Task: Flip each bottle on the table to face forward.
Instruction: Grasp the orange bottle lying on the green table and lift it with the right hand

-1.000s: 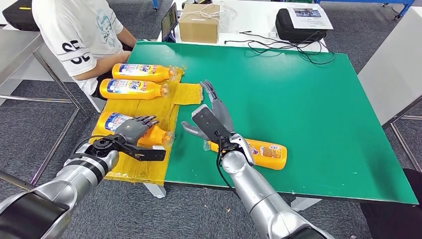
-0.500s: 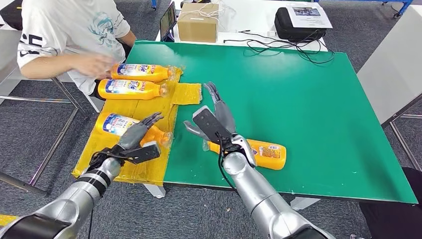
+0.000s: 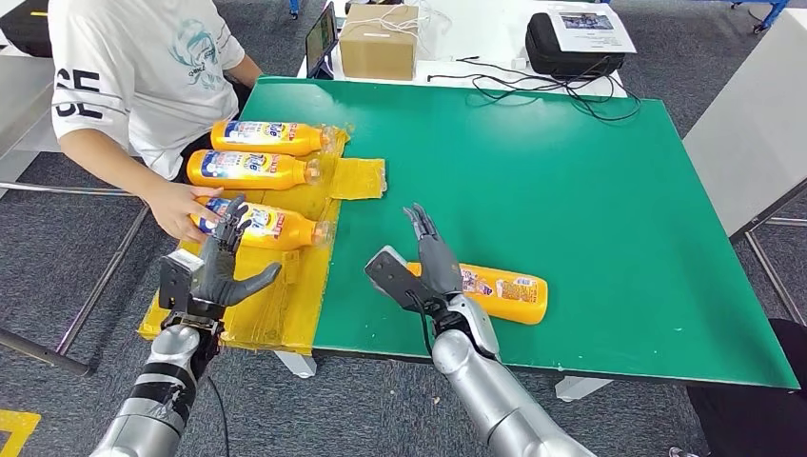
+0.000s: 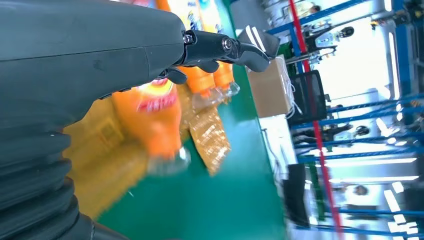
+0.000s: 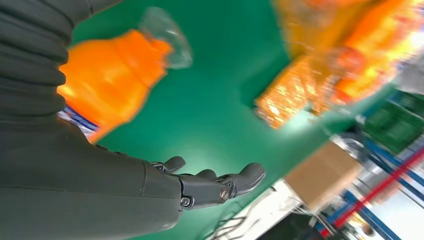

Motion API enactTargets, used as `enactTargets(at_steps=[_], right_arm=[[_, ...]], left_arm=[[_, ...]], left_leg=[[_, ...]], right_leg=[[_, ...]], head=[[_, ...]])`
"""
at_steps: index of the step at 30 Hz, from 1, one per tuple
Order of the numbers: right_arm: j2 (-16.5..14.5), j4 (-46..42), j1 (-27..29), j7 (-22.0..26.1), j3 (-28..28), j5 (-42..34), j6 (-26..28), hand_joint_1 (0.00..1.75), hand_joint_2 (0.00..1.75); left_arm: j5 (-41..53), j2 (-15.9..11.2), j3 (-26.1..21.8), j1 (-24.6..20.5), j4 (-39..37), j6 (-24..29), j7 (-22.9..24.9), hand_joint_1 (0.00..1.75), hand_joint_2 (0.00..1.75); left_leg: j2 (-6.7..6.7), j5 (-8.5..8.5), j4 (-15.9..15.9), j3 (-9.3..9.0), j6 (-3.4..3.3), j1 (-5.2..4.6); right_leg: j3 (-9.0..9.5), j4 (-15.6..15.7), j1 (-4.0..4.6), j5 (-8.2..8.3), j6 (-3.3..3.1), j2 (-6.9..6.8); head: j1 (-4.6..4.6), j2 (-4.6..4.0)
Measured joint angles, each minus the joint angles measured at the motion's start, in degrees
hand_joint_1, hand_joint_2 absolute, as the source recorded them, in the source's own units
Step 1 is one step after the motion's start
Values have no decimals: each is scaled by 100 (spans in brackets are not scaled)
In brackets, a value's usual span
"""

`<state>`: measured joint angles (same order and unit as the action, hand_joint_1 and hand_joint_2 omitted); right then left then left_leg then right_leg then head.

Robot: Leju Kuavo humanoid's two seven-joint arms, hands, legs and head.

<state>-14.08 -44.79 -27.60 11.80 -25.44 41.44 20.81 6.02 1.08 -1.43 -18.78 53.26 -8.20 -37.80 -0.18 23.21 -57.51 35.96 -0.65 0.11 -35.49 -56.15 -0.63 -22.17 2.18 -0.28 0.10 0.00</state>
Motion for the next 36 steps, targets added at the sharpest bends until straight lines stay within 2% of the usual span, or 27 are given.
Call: enactTargets(at_steps=[4,11,26,36], right_arm=[[74,41,142,-379,-19,535,53,0,175],[236,123,249,-1085,-32,1415,165,0,175],[547,139,379,-2322,-27,3054,264,0,175],[770,136,436,-2569,81,3436,150,0,175]], left_arm=[[-293,264,-364,87,284,-278,410,0,175],[-371,446,-449,204,573,-237,671,0,175],[-436,513,-484,366,767,-103,789,0,175],[-489,513,-537,434,769,-149,842,0,175]], left_leg=[[-2,0,0,2,0,0],[-1,1,0,3,0,0],[-1,1,0,3,-1,0],[-1,1,0,3,-1,0]], right_leg=[[0,1,0,0,0,-1],[-1,1,0,0,0,0],[-1,2,0,0,0,0],[0,2,0,0,1,0]], head=[[-1,0],[-1,0],[-1,0],[-1,0]])
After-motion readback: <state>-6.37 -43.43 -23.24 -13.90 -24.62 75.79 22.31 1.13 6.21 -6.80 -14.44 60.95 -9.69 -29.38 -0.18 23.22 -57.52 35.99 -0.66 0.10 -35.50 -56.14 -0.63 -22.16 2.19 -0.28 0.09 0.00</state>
